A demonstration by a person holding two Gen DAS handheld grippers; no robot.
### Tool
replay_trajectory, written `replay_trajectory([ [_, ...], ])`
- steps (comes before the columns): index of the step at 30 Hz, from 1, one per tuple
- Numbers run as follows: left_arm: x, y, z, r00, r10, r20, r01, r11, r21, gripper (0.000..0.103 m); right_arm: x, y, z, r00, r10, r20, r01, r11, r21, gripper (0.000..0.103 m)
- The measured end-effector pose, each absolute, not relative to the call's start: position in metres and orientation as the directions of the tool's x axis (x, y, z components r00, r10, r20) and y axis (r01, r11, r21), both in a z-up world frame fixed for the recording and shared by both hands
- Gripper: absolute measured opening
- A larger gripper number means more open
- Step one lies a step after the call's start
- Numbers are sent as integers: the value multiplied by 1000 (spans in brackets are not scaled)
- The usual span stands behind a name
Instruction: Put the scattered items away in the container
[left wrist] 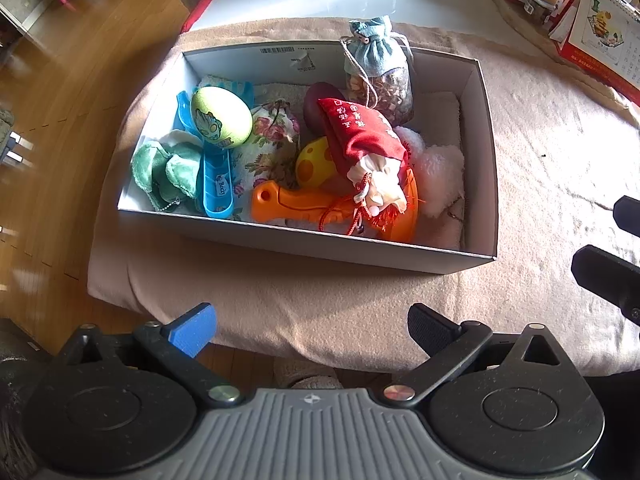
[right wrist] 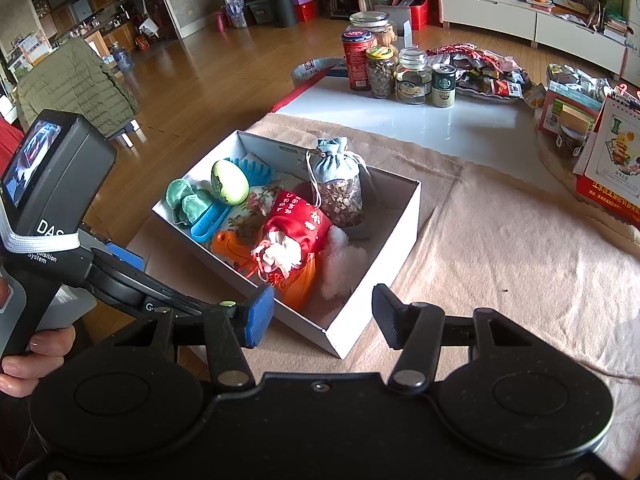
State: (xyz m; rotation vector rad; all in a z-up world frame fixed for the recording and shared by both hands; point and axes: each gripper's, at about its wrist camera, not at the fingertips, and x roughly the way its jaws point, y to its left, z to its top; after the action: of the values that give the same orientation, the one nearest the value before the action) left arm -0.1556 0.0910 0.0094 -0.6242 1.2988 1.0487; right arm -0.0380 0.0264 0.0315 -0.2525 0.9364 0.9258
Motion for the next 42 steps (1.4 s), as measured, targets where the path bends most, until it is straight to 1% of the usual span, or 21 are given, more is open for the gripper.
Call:
replay_trajectory([
  [11, -155, 91, 8, -73, 269, -960, -882, 433, 188, 102, -38, 26, 32, 253, 573, -780, -776, 602, 190, 54],
  [28, -158, 93, 5, -62, 249, -967, -887, 430, 168, 102, -38, 25, 32, 245, 573, -782, -783, 593, 189, 54],
  [33, -157, 91, 4, -55, 259, -964, -882, 440, 168, 102, -38, 25, 32, 243, 573, -783, -783, 592, 190, 54],
  [38, -154, 87, 5, -59, 307, -950, -876, 440, 196, 102, -39, 25, 30, 242, 573, -783, -782, 593, 192, 54],
  [42, -154, 88, 6, -51, 307, -950, -875, 446, 191, 102, -39, 25, 29, 242, 572, -784, -782, 593, 192, 54],
])
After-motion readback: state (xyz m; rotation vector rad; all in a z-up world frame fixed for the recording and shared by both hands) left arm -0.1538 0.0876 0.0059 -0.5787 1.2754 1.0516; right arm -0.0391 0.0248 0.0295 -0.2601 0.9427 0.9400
